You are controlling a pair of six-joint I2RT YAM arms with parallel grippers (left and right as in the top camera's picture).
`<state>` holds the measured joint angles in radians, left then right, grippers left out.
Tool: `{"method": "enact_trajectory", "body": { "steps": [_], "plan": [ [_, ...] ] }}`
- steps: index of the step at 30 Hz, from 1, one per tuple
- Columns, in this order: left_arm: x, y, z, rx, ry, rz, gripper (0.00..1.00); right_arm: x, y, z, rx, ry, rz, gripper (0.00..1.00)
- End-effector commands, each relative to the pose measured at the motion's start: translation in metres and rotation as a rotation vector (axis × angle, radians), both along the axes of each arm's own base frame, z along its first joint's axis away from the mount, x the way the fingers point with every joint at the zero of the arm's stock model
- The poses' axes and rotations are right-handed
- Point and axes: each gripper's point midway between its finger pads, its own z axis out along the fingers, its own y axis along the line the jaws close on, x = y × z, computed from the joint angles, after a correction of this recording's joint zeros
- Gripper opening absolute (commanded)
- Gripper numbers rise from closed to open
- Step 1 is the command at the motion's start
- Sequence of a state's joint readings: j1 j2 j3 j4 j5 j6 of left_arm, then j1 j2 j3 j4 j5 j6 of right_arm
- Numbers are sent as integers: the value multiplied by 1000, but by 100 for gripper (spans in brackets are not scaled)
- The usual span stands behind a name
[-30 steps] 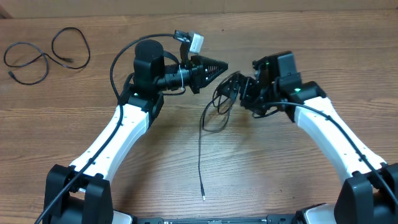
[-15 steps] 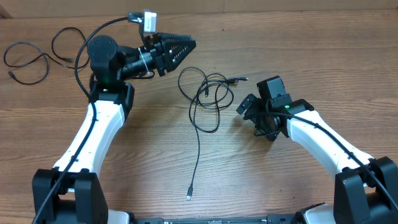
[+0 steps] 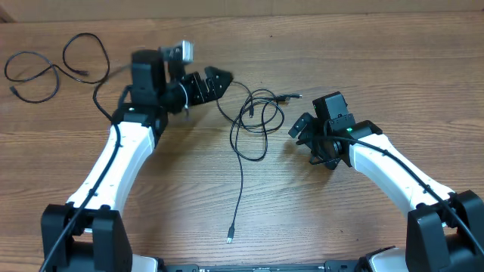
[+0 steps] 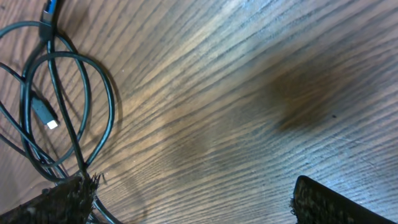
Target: Untangle cables
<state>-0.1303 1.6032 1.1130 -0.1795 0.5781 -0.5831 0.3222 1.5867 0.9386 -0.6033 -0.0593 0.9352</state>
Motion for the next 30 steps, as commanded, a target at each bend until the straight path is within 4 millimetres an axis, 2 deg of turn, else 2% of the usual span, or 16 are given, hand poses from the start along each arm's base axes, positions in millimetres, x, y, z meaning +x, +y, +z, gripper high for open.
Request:
{"method": "enact_trajectory", "body": {
  "steps": [1,4,10,12,15,16,18,21,26,30],
  "plan": [
    [4,47,-43,22,287,505,100,3,-3,1,-15,-15,-5,100],
    [-2,30,-54,-72,400,538,99,4,-3,1,-13,-21,-5,100],
    [5,12,-78,-13,381,486,99,4,-3,1,-13,-20,-5,100],
    [17,6,-82,94,245,353,93,4,-3,1,-13,-20,-5,100],
    [35,-3,-81,271,6,147,100,4,-3,1,-13,-21,-3,100],
    [39,0,-82,331,-43,116,100,4,-3,1,-16,-22,5,100],
    [56,20,-84,525,-165,129,100,3,-4,1,-25,-23,15,100],
    [72,20,-84,664,-314,40,100,5,-6,1,-37,-29,8,100],
    [84,4,-100,839,-509,-177,99,7,-8,1,-48,-38,3,100],
    [86,-2,-122,981,-596,-327,86,7,-8,1,-49,-37,3,100]
  ]
}}
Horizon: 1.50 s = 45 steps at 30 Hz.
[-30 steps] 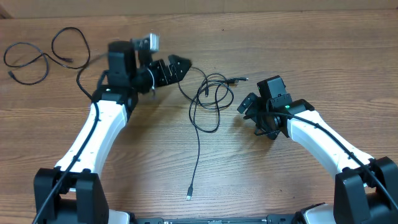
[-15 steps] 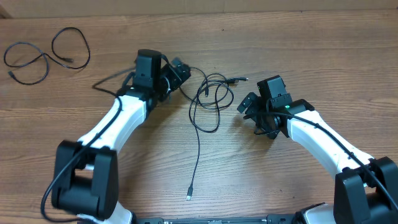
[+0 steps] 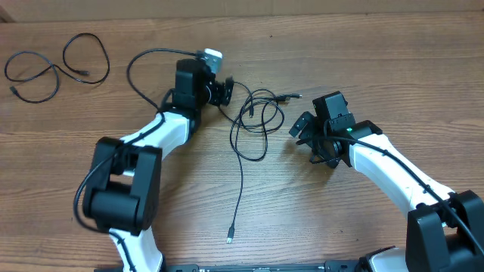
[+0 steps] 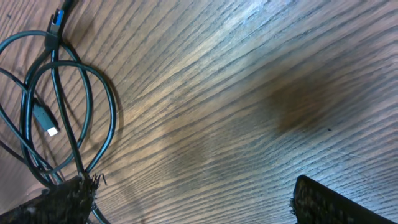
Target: Untangle cables
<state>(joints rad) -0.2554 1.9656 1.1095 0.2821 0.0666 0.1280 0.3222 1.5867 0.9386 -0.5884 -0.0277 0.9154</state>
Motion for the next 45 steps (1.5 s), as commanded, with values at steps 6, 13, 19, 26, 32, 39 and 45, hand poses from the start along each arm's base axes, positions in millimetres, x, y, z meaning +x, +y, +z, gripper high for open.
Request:
{"method": "enact_trajectory", "body": {
  "steps": [6,13,19,26,32,39,45],
  "plan": [
    [-1,-7,-54,354,-34,-242,100,1,-4,0,-19,-8,-4,100],
    [4,-9,-86,371,95,-267,97,3,-5,1,-23,-19,-7,100],
    [6,-22,-101,286,185,-287,69,4,-5,1,-26,-20,-8,100],
    [-12,-22,-114,272,270,-318,6,0,-6,-1,-27,-6,-6,100],
    [-1,-10,-67,298,264,-227,4,-15,-10,-6,-47,60,-4,96],
    [-16,-3,53,98,260,-42,4,-15,33,16,112,23,298,92],
    [-71,-8,165,-76,191,-66,4,-10,82,50,370,-76,470,98]
  ]
}}
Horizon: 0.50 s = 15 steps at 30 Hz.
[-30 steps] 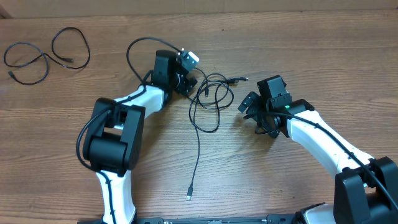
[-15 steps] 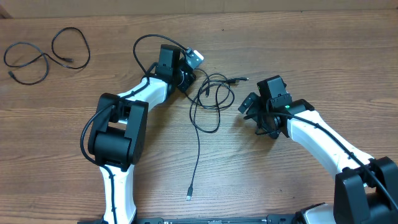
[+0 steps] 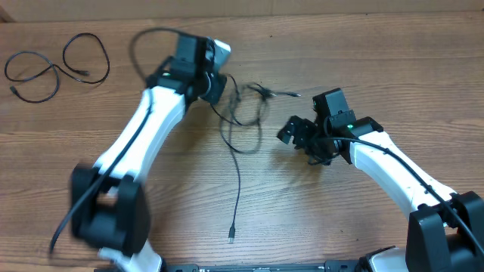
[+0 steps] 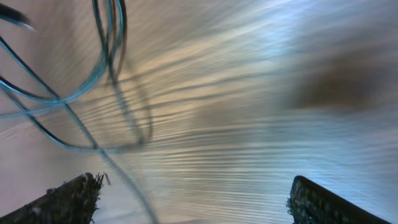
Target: Untangle cables
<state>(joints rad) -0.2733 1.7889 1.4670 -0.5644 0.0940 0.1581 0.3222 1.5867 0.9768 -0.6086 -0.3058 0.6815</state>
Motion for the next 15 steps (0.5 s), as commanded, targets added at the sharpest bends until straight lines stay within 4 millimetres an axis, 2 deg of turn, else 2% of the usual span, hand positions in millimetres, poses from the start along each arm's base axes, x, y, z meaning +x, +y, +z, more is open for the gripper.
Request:
{"method": "enact_trajectory", "body": {
  "steps": [1,4,7,11,15],
  "plan": [
    [-28,-11,96,-192,-114,-13,4,2,43,38,248,-66,168,98],
    [-51,-22,128,-281,-138,-81,4,9,59,53,324,-133,217,98],
    [-71,-35,149,-378,-131,-141,4,18,75,67,351,-228,261,98],
    [-82,-44,157,-442,-106,-185,4,26,92,83,389,-319,294,100],
    [-87,-51,160,-487,-85,-210,4,31,98,95,448,-332,270,100]
  ]
}}
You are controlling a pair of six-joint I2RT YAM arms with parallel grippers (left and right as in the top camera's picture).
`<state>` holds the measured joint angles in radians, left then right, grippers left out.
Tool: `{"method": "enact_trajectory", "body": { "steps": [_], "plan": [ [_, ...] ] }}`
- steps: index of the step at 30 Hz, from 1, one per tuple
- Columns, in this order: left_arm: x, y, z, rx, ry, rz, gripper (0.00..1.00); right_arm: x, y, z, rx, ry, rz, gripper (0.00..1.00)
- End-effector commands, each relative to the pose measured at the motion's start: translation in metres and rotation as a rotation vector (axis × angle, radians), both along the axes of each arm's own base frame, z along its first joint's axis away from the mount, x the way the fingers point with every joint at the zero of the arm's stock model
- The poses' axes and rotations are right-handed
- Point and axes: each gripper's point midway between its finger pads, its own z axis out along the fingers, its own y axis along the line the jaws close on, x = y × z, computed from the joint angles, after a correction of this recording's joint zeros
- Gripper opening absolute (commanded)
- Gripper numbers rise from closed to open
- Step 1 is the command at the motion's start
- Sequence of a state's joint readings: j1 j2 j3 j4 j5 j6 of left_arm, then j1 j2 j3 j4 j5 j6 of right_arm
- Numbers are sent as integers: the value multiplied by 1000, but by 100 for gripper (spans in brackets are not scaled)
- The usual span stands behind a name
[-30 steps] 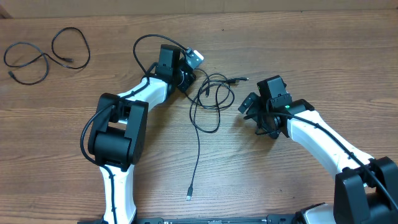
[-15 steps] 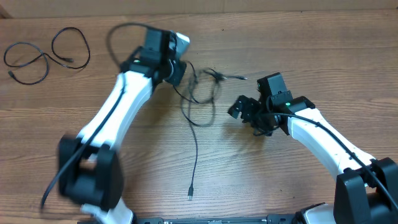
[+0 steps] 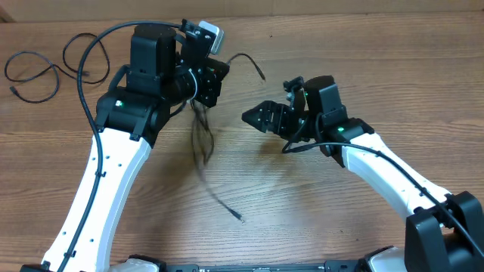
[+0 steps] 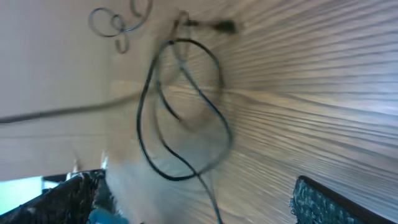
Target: Untangle cables
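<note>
A tangled black cable (image 3: 203, 143) hangs blurred from my left gripper (image 3: 203, 81), which is raised above the table and shut on its upper loops. One plug end (image 3: 259, 74) sticks out to the right, and the tail (image 3: 236, 215) trails down to the table. My right gripper (image 3: 252, 116) stands open just right of the hanging cable, pointing left at it. In the right wrist view the cable's loops (image 4: 180, 106) hang ahead of the right gripper (image 4: 199, 196), with nothing between its wide-apart fingers (image 4: 323, 199).
A second thin black cable (image 3: 45, 64) lies looped at the far left of the wooden table (image 3: 363, 45). The left arm's own lead (image 3: 98, 41) arcs over that corner.
The left gripper has risen with the cable, which now hangs off the table instead of lying on it. The right gripper has moved left, up to the cable.
The tangle lay in the middle of the table with the left gripper to its left and the right gripper open to its right. Then the left gripper was at the tangle's upper-left loop. Later the loops had shifted left; now they hang lifted.
</note>
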<state>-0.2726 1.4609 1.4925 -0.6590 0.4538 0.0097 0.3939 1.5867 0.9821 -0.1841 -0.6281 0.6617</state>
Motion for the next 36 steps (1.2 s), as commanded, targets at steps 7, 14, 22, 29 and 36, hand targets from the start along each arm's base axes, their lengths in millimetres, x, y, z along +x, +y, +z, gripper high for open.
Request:
{"method": "enact_trajectory", "body": {
  "steps": [7,14,22,29,36],
  "plan": [
    [-5,-23,37,-221,11,-67,4,1,14,22,74,-23,31,100],
    [-1,-38,84,-448,-2,-85,4,9,8,-3,-41,69,-194,100],
    [-21,-52,146,-657,-56,-255,4,21,-46,-40,-316,91,-520,100],
    [-4,7,177,-719,-145,-138,4,2,-169,-74,-659,246,-894,96],
    [17,74,164,-702,-124,7,4,-4,-225,-80,-705,342,-998,96]
  ]
}}
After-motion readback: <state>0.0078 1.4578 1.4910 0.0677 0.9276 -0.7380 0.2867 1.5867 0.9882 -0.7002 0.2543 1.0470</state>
